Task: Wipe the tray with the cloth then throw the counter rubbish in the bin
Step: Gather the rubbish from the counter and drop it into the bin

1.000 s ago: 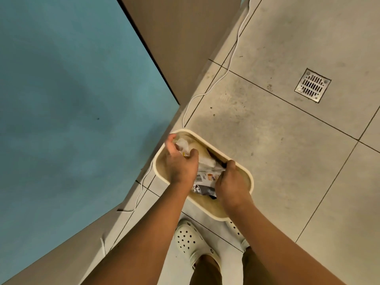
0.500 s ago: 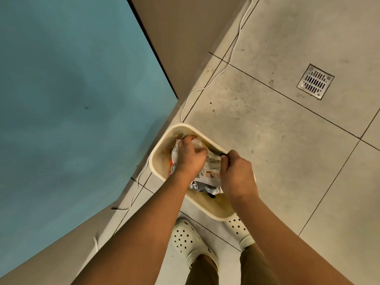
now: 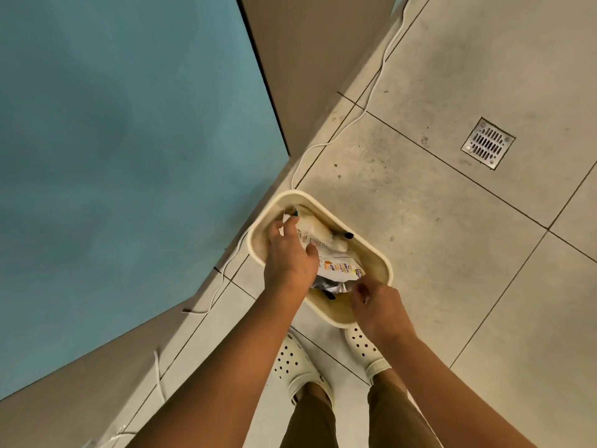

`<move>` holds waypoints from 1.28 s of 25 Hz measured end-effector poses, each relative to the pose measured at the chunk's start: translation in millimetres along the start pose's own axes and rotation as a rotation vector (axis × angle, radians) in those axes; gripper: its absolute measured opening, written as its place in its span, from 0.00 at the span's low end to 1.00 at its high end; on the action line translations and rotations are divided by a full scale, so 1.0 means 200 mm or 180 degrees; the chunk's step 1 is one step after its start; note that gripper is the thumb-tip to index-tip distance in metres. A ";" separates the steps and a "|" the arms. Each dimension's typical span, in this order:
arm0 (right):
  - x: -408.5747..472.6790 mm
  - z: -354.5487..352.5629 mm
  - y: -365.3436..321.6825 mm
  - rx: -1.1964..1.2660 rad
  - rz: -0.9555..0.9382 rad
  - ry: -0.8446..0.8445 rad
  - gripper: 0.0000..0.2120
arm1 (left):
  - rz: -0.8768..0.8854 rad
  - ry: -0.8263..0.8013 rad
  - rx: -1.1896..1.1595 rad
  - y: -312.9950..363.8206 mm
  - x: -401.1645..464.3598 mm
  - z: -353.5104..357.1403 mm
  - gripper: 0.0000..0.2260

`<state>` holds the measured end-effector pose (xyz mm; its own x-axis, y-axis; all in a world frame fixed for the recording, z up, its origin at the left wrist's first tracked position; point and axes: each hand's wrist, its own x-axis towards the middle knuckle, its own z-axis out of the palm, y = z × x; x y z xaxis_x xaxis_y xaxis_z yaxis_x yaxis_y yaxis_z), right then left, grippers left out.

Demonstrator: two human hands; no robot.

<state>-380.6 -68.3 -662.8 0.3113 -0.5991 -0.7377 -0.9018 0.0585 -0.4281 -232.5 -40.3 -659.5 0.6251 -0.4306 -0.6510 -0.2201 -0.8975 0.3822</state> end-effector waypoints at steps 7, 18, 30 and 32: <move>-0.40 -0.37 -0.25 -0.0388 -0.0386 -0.0316 0.10 | -0.0021 -0.0255 -0.0566 0.14 -0.56 -0.50 0.15; -1.42 -1.36 -1.27 -0.0202 -0.2500 0.0046 0.08 | 0.0809 0.0737 -0.1761 0.83 -1.72 -1.61 0.12; -2.00 -1.50 -2.14 0.0656 -0.3690 -0.0144 0.08 | 0.1323 0.1743 -0.2456 0.79 -2.29 -2.54 0.08; -2.01 -1.41 -2.26 0.0478 -0.3628 -0.0227 0.08 | 0.1215 0.1892 -0.2443 0.66 -2.27 -2.63 0.09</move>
<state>-182.4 -78.5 -25.9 0.9433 -0.3189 0.0921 -0.0422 -0.3905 -0.9196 -151.0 88.1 32.0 0.9278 -0.3696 -0.0510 -0.0756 -0.3200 0.9444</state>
